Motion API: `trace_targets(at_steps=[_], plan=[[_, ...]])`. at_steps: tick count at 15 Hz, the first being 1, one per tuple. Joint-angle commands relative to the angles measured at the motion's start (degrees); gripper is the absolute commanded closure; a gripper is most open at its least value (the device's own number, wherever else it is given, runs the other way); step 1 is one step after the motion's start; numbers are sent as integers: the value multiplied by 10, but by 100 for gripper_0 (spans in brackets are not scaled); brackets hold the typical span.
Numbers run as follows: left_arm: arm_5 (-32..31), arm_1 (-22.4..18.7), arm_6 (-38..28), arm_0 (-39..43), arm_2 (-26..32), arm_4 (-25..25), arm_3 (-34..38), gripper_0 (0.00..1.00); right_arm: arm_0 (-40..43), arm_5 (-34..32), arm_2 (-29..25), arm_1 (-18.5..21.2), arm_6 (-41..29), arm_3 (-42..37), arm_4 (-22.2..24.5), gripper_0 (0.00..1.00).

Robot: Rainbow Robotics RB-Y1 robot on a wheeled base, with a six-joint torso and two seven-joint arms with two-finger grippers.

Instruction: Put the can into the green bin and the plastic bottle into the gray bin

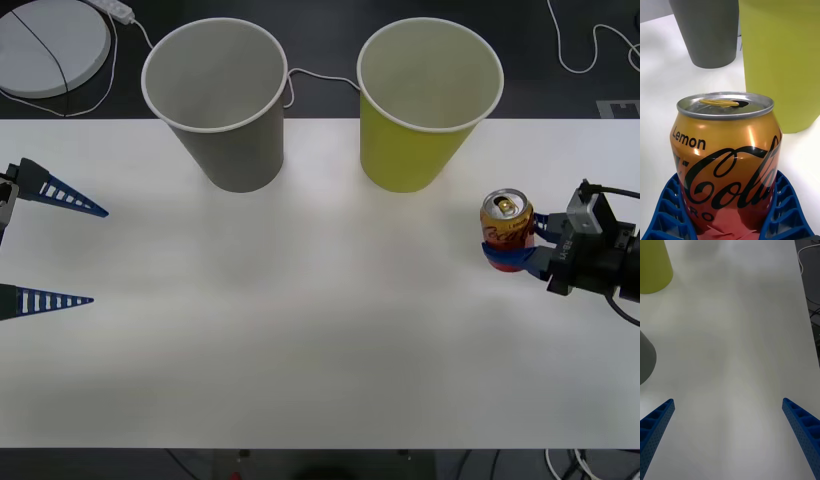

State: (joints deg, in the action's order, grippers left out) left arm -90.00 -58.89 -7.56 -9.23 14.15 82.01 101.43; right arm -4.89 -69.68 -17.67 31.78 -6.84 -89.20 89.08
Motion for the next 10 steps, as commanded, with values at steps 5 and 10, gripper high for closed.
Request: trace_targets(at_steps=[5, 10], plan=[[0, 0, 0, 0, 0, 0, 0, 0, 5, -85, -47, 48, -236, -148, 70, 100], [0, 0, 0, 0, 0, 0, 0, 0, -7, -122, -47, 118, -399, -216, 71, 100]])
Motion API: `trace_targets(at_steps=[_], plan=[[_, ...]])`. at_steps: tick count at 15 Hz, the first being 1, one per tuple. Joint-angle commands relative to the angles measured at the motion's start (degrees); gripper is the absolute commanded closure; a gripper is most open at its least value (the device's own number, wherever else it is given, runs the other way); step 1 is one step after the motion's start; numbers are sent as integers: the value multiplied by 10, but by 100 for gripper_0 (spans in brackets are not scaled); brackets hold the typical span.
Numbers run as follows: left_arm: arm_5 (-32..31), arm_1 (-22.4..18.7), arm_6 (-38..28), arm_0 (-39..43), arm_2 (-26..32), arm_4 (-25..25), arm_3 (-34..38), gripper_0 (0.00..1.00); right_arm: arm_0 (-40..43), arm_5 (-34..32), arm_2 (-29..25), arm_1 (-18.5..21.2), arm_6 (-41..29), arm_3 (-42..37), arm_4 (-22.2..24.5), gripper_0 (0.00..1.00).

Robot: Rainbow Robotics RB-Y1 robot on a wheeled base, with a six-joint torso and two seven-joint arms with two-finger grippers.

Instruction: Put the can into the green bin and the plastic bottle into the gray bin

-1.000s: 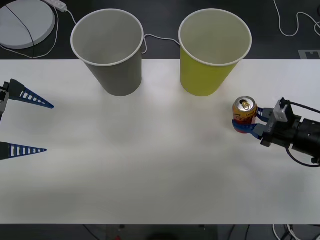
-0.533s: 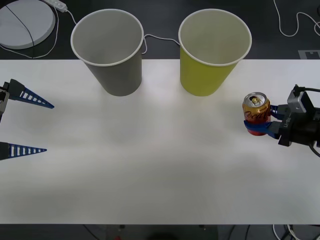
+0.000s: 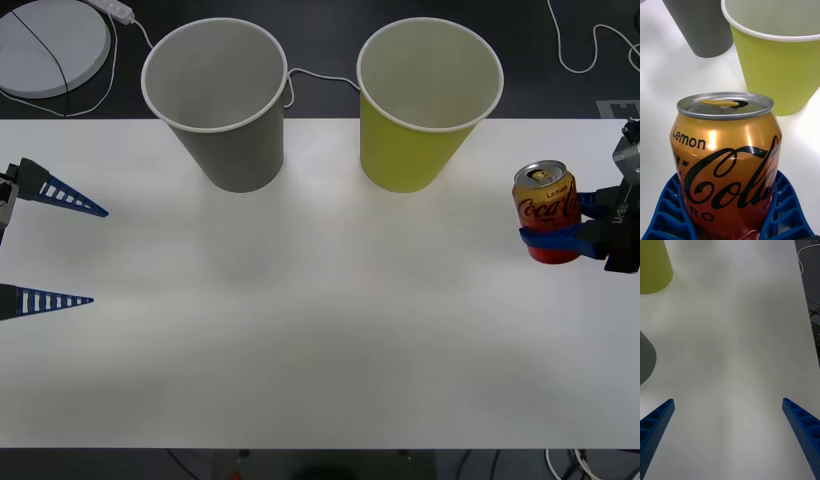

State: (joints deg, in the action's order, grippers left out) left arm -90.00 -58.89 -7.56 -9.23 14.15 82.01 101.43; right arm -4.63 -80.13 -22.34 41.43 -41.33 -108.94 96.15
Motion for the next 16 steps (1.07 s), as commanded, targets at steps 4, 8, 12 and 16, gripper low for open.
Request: trace_targets(at_steps=[4, 8, 12, 16], plan=[[0, 0, 0, 0, 0, 0, 0, 0, -72, -79, 0, 70, -156, -29, 7, 100], [0, 0, 0, 0, 0, 0, 0, 0, -165, -99, 21, 118, -243, -29, 29, 100], [0, 0, 0, 0, 0, 0, 0, 0, -257, -99, 110, 178, -321, -20, 39, 100], [0, 0, 0, 0, 0, 0, 0, 0, -349, -99, 187, 188, -320, 47, 47, 100]])
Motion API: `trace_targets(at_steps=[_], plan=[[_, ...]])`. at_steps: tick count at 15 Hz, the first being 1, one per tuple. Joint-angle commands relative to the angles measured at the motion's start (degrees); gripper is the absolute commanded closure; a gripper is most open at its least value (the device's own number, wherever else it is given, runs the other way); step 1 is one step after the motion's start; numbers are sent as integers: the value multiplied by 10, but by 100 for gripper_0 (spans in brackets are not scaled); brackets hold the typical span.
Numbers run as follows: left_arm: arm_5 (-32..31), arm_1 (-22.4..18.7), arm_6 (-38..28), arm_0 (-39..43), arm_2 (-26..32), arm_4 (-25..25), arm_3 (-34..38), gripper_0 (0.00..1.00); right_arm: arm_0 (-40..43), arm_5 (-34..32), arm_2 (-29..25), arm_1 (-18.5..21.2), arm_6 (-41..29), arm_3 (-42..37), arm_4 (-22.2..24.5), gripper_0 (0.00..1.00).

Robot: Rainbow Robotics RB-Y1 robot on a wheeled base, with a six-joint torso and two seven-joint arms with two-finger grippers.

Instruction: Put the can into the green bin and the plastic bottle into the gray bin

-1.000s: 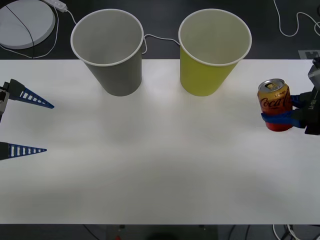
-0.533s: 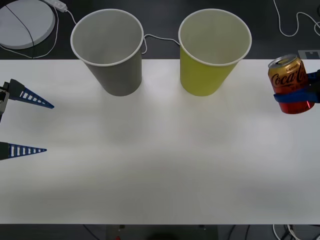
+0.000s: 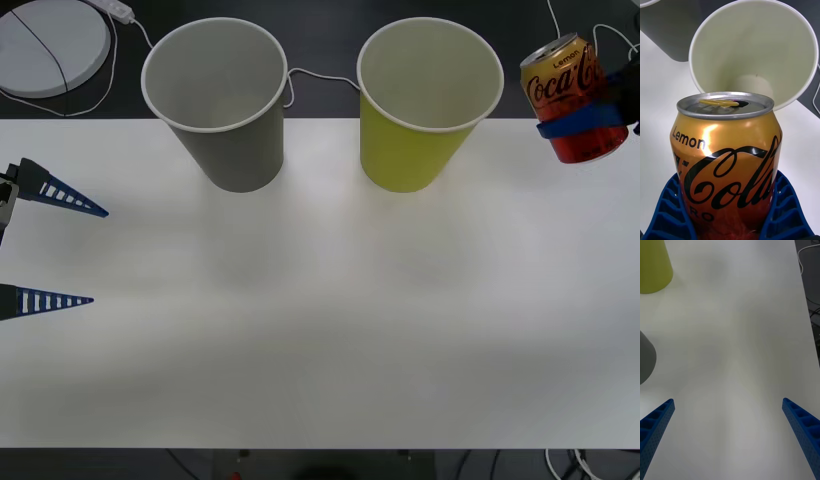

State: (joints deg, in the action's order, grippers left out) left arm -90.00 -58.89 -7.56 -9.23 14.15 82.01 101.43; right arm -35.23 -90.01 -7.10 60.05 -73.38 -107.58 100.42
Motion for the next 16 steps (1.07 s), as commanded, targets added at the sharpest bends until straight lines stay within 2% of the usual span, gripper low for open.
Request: trace_targets(at_steps=[1, 6, 10, 14, 16], plan=[[0, 0, 0, 0, 0, 0, 0, 0, -71, 0, 60, 2, 1, 56, 8, 100], [0, 0, 0, 0, 0, 0, 0, 0, -210, 0, 169, -24, 13, 181, 42, 100], [0, 0, 0, 0, 0, 0, 0, 0, -310, 0, 243, -83, 20, 268, 119, 100], [0, 0, 0, 0, 0, 0, 0, 0, -354, 0, 256, -148, 28, 339, 180, 100], [0, 0, 0, 0, 0, 0, 0, 0, -360, 0, 257, -164, 28, 344, 202, 100]])
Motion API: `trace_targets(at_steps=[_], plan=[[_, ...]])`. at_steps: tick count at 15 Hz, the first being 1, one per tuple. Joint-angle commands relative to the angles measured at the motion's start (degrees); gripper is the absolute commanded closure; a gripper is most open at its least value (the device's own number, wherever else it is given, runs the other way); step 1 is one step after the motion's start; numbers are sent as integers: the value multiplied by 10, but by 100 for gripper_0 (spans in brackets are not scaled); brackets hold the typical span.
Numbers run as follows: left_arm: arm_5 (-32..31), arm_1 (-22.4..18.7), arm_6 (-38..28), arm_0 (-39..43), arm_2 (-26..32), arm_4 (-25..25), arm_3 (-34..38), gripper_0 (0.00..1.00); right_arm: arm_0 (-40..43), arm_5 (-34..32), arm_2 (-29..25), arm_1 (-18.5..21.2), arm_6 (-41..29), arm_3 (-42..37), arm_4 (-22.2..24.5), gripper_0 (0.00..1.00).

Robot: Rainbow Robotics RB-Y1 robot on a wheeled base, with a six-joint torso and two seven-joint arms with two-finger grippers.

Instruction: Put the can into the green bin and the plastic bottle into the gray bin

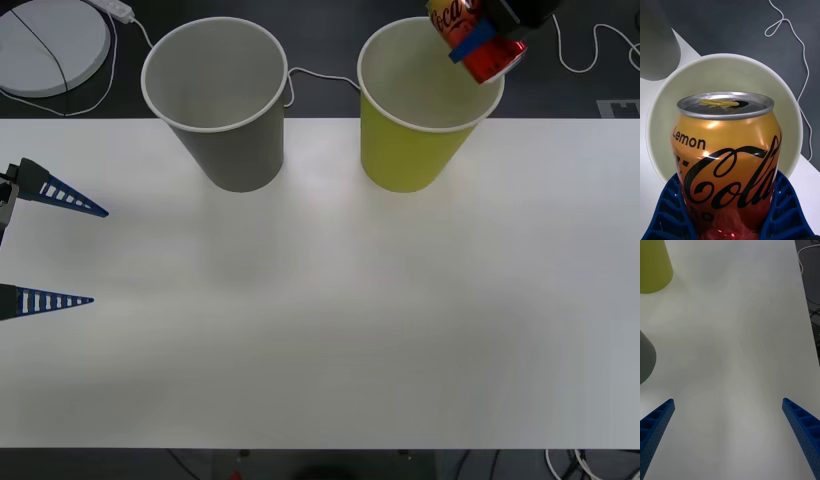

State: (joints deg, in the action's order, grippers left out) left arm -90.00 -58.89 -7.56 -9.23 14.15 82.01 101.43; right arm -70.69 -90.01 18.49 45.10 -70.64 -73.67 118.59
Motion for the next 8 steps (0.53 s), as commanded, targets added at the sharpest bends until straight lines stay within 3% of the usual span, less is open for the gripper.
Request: trace_targets(at_steps=[1, 2, 3, 4, 5, 8], plan=[[0, 0, 0, 0, 0, 0, 0, 0, -5, 0, 1, -19, 3, 5, 27, 97], [0, 0, 0, 0, 0, 0, 0, 0, -5, 0, 1, -19, 7, 5, 30, 89], [0, 0, 0, 0, 0, 0, 0, 0, -5, 0, 1, -21, 15, 5, 31, 74], [0, 0, 0, 0, 0, 0, 0, 0, -5, 0, 1, -21, 24, 5, 34, 33], [0, 0, 0, 0, 0, 0, 0, 0, -5, 0, 1, -21, 31, 5, 35, 0], [0, 0, 0, 0, 0, 0, 0, 0, -6, 0, 1, -19, 36, 5, 32, 0]])
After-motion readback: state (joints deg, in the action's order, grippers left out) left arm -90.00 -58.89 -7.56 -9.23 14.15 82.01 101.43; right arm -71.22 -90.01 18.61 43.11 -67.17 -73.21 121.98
